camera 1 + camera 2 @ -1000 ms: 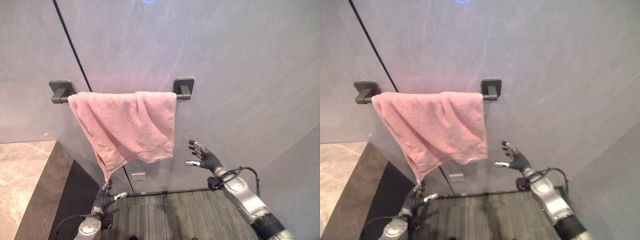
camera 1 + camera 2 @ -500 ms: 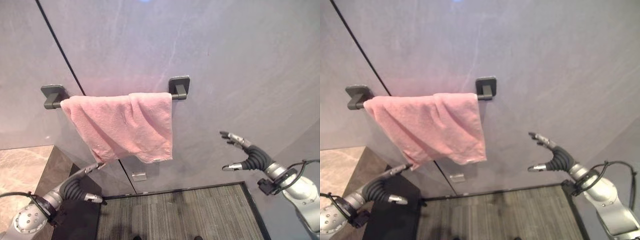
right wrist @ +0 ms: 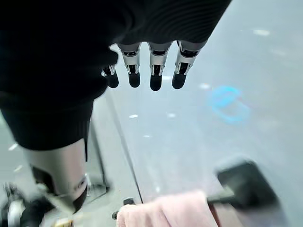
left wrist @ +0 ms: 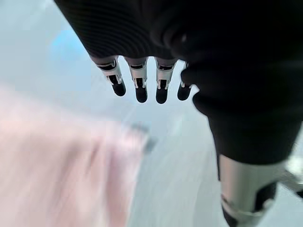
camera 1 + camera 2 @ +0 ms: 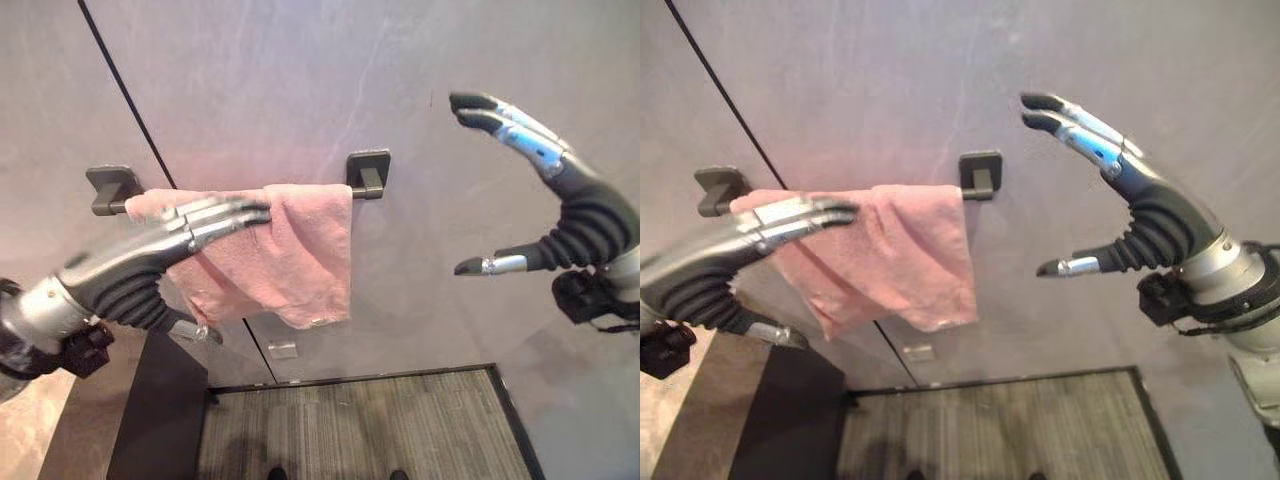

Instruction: Put brush and paste in cup on sink, flatten towel.

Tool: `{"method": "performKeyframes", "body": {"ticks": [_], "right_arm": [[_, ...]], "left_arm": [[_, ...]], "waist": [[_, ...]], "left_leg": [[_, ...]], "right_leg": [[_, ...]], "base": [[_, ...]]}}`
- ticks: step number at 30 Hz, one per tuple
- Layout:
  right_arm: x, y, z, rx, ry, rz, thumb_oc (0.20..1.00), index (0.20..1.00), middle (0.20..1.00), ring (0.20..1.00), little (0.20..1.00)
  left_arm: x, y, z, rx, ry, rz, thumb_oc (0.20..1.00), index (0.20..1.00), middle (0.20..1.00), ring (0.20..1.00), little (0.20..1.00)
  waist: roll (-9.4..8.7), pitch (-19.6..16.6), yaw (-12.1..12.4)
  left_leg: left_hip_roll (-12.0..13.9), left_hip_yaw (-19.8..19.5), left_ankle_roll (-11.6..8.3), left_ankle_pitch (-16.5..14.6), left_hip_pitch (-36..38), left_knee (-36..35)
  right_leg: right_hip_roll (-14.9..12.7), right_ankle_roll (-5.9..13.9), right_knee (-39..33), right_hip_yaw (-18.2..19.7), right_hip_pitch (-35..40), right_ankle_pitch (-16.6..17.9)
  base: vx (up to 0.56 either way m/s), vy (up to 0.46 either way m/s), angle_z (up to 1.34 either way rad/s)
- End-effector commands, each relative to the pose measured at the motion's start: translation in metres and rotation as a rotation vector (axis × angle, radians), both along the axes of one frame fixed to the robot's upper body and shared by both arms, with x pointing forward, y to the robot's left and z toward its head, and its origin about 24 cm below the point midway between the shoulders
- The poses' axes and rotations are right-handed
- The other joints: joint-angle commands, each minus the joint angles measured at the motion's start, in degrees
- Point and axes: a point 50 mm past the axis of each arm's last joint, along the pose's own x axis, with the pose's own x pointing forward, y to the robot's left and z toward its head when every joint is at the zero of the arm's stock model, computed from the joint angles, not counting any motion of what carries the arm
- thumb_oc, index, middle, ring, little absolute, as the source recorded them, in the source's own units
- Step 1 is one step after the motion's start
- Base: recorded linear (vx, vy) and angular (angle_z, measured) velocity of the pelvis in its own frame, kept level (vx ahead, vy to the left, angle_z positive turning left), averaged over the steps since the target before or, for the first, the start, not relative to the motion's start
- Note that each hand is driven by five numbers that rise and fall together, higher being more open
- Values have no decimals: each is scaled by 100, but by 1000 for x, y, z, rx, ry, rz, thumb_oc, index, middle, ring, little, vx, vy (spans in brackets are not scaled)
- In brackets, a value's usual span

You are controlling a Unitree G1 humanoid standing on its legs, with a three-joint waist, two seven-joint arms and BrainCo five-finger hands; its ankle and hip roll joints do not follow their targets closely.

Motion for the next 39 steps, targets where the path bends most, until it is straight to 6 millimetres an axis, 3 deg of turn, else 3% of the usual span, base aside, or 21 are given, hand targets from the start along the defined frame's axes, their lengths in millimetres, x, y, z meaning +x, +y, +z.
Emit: {"method": "performKeyframes", "body": {"ticks": [1, 8, 13, 20, 29, 39], "right_arm": [[-6, 18, 11, -46, -117, 75, 1000, 1000, 1000, 1000, 1000], [18, 47, 11, -250, -162, 73, 1000, 1000, 1000, 1000, 1000], [38, 75, 8, -413, -149, 105, 1000, 1000, 1000, 1000, 1000], [49, 102, 18, -481, -196, 130, 1000, 1000, 1000, 1000, 1000], [55, 116, 24, -473, -215, 134, 1000, 1000, 1000, 1000, 1000], [64, 128, 16, -537, -234, 109, 1000, 1000, 1000, 1000, 1000]], "left_arm": [[1, -7, 10, 47, -80, -33, 1000, 1000, 1000, 1000, 1000], [17, -7, 10, 191, -194, 29, 1000, 1000, 1000, 1000, 1000], [37, 9, 6, 309, -214, 149, 1000, 1000, 1000, 1000, 1000], [52, 17, 2, 286, -207, 198, 1000, 1000, 1000, 1000, 1000], [59, 18, 5, 245, -215, 209, 1000, 1000, 1000, 1000, 1000], [66, 27, 0, 286, -239, 277, 1000, 1000, 1000, 1000, 1000]], "waist": [[-255, -187, -32], [-307, -188, 83], [-367, -109, 160], [-370, -57, 183], [-378, -17, 251], [-339, 46, 309]], "left_leg": [[206, 134, -165, 12, 94, 22], [196, 135, -174, 19, 82, 22], [181, 111, -178, 55, 27, 22], [154, 27, -172, 79, -109, 22], [131, -25, -165, 105, -232, 22], [133, -33, -157, 100, -234, 22]], "right_leg": [[-445, 451, -10, -152, 216, 347], [-444, 444, -10, -156, 216, 358], [-440, 435, -1, -167, 182, 382], [-461, 427, -10, -195, 110, 400], [-465, 410, -10, -246, 75, 395], [-460, 391, -8, -242, 52, 373]], "base": [[0, 0, 0], [0, 0, 0], [0, 0, 0], [-2, 4, 2], [6, 0, 7], [0, 0, 0]]}}
